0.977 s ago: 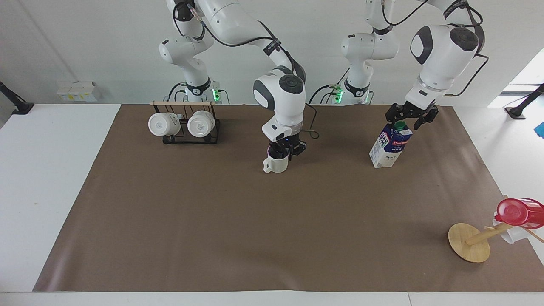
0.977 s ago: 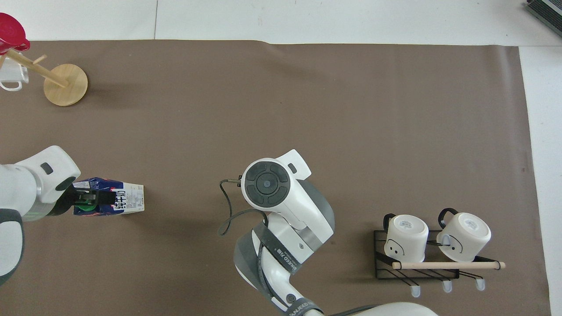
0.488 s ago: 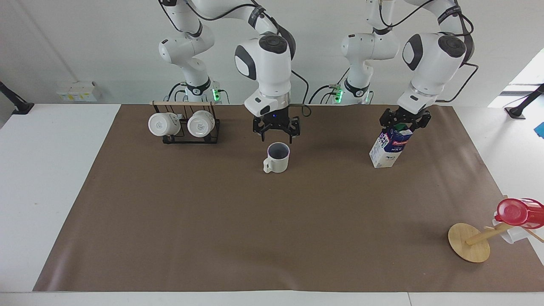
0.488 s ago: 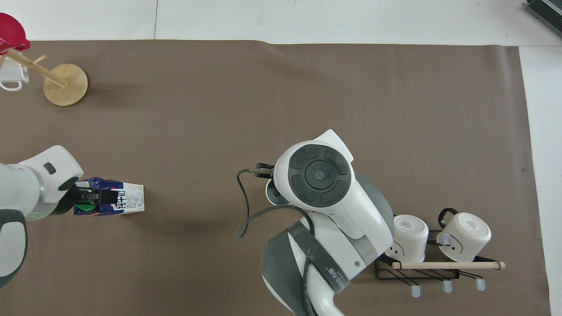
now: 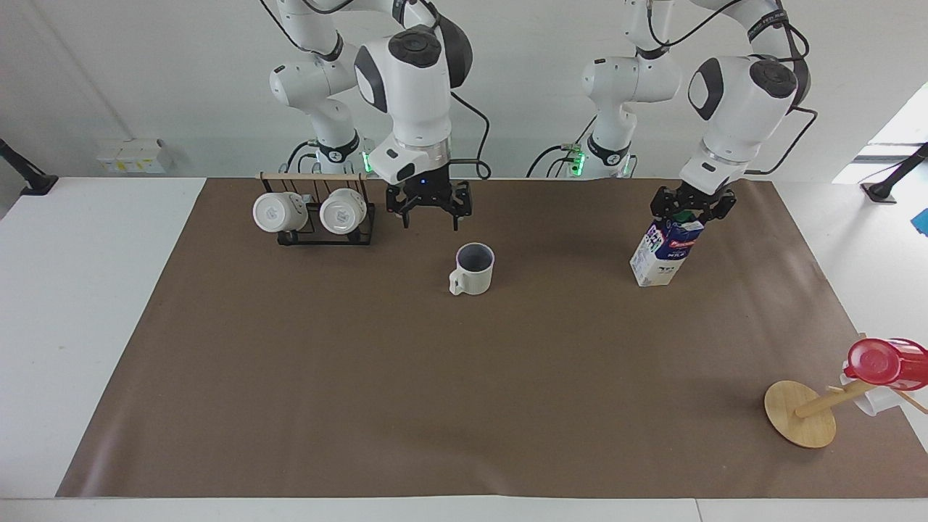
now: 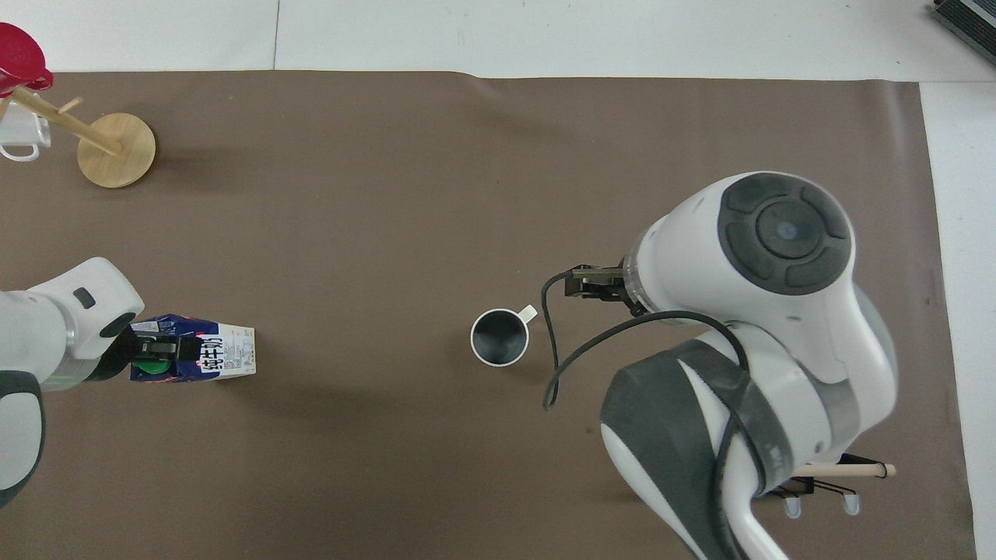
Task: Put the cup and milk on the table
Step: 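Release the mug and withdraw the right gripper while the left gripper lifts the carton, then carry the milk carton with the left gripper beside the mug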
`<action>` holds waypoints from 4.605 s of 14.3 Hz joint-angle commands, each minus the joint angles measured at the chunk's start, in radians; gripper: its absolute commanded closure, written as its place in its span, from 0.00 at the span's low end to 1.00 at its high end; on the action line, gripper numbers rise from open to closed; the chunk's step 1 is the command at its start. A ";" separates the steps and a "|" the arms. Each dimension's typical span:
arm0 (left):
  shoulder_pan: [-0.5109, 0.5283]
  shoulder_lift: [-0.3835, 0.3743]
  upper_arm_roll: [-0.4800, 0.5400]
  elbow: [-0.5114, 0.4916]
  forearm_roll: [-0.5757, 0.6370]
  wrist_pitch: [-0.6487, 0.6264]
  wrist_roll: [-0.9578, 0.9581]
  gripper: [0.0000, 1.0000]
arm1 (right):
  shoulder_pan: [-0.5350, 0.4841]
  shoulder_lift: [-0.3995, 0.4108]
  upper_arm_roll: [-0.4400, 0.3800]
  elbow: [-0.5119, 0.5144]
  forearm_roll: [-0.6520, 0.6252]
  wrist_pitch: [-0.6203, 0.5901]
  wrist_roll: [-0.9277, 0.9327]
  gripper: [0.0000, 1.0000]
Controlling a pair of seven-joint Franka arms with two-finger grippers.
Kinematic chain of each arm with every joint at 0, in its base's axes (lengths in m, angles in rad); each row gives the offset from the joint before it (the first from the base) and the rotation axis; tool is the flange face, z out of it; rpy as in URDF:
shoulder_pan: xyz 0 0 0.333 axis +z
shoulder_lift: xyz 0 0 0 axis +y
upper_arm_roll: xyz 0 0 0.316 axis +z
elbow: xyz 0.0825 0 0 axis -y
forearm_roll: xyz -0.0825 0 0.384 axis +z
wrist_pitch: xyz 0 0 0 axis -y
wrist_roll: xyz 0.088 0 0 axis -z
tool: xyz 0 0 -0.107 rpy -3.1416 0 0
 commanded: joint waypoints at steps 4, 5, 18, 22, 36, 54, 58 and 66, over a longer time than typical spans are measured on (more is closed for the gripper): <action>-0.001 -0.026 0.008 -0.027 0.018 0.011 -0.002 0.48 | -0.197 -0.091 0.004 -0.020 0.006 -0.061 -0.186 0.00; -0.001 -0.025 0.009 -0.026 0.018 0.008 -0.005 0.54 | -0.224 -0.097 0.002 -0.019 0.006 -0.067 -0.205 0.00; -0.201 0.033 -0.001 0.164 0.018 -0.111 -0.382 0.61 | -0.425 -0.103 0.001 0.128 0.010 -0.214 -0.289 0.00; -0.329 0.069 -0.001 0.218 0.012 -0.098 -0.569 0.71 | -0.451 -0.103 0.001 0.219 0.010 -0.303 -0.306 0.00; -0.533 0.213 -0.003 0.253 0.010 0.035 -0.742 0.64 | -0.471 -0.131 0.010 0.194 0.002 -0.349 -0.431 0.00; -0.542 0.228 -0.003 0.250 0.010 0.040 -0.663 0.00 | -0.468 -0.139 0.011 0.191 0.006 -0.360 -0.424 0.00; -0.542 0.207 -0.003 0.264 0.009 0.015 -0.665 0.00 | -0.468 -0.139 0.011 0.191 0.006 -0.360 -0.424 0.00; -0.478 0.159 0.023 0.486 0.007 -0.268 -0.607 0.00 | -0.468 -0.139 0.011 0.191 0.006 -0.360 -0.424 0.00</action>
